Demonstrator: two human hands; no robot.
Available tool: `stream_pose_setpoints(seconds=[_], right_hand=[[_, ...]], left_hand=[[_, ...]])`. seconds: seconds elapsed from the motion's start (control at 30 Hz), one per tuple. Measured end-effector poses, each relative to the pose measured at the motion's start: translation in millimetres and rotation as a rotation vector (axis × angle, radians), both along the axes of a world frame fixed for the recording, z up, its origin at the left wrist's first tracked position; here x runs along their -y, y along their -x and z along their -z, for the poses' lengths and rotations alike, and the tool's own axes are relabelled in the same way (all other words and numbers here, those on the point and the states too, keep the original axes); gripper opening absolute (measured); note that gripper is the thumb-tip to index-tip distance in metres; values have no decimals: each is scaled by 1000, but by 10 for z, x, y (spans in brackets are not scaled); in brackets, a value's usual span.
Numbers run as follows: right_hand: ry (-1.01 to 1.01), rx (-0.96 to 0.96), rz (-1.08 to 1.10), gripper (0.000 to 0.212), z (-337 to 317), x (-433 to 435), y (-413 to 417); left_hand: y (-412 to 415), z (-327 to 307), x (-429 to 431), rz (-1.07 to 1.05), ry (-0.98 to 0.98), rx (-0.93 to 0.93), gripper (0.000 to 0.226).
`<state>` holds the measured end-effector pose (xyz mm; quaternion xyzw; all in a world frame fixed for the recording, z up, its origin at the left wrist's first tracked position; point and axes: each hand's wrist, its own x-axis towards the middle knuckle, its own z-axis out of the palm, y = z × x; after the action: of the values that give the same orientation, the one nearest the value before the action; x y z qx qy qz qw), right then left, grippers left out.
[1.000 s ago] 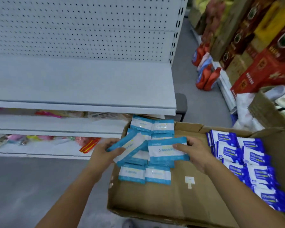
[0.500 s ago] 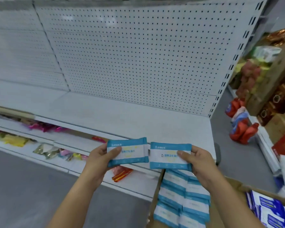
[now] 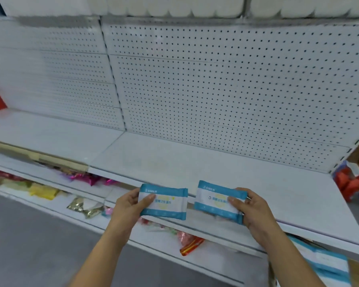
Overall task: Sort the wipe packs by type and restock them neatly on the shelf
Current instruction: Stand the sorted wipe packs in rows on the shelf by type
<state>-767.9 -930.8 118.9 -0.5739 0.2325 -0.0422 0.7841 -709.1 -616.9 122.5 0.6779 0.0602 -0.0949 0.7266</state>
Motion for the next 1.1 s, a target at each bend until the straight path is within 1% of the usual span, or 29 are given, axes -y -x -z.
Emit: stream_pose_setpoints(seconds=[0.1, 0.23, 0.4, 0.53, 0.7, 0.83, 0.9, 1.1], right_hand=[[5, 17, 19, 22, 9, -228, -357], [35, 13, 28, 21, 84, -380, -875], [105, -13, 40, 23, 321, -318, -1705], [141, -19, 26, 23, 522, -229, -2485], [131, -60, 10, 23, 666, -227, -3369], [190, -92, -3, 24, 741, -269, -3991], [257, -108, -6, 24, 792, -315, -4239], [394, -147, 72, 25, 999, -585, -4863]], left_hand=[[-408, 42, -166, -24, -19, 3, 19], [-963, 222, -151, -47, -37, -9, 17], [-1859, 418, -90, 16, -79, -33, 18], [-2642, 561, -88, -3, -127, -47, 21], [-3433, 603, -79, -2, -152, -64, 21], [-3980, 699, -68, 29, -151, -68, 21], [-4218, 763, -59, 66, -150, -74, 21], [-4776, 936, -146, 174, -133, -100, 22]])
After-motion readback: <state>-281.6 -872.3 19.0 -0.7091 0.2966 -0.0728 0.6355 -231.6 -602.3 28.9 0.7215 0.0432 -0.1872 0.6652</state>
